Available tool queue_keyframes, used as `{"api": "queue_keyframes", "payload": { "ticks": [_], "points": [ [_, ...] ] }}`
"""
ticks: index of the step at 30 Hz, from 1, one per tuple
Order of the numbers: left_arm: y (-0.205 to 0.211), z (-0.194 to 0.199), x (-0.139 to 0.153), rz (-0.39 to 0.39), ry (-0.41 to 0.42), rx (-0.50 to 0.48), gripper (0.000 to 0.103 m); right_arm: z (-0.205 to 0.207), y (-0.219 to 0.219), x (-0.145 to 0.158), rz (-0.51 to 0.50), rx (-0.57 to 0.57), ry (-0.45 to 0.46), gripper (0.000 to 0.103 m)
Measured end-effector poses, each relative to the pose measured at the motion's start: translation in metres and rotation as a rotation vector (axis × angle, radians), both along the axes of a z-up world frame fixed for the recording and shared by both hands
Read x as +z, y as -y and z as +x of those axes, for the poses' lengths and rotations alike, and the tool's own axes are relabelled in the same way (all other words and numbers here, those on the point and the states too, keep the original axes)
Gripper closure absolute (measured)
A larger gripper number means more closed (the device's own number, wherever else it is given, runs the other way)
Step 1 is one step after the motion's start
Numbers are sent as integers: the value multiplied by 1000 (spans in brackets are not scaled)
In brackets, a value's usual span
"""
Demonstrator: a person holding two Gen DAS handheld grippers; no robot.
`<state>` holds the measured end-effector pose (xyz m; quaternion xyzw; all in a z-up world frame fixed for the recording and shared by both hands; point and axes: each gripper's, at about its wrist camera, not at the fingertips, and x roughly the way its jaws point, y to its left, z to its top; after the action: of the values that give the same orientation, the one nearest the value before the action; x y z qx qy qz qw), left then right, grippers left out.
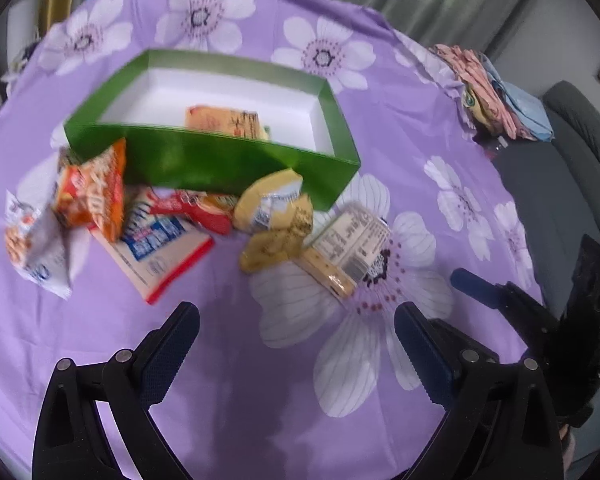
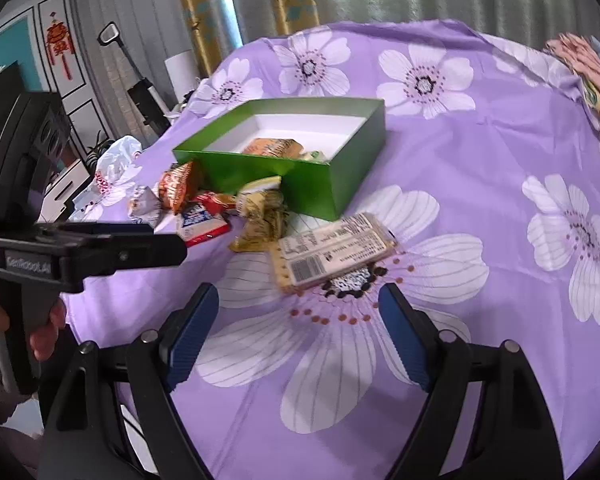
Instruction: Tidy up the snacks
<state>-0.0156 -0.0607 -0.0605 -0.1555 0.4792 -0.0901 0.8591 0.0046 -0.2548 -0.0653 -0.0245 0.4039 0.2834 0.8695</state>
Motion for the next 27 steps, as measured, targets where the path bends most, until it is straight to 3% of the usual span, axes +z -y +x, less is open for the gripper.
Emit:
{"api": "queue_keyframes", "payload": {
  "ticks": [14,20,27],
  "points": [
    [13,19,-18,-37,-50,45,5,26,20,-12,-20,-28,10,20],
    [21,25,-29,-34,-64,59,5,55,35,-17,-9,-61,1,20],
    [43,34,-40,-19,-60,26,5,92,25,-28,29,-7,-39,21]
  ]
}}
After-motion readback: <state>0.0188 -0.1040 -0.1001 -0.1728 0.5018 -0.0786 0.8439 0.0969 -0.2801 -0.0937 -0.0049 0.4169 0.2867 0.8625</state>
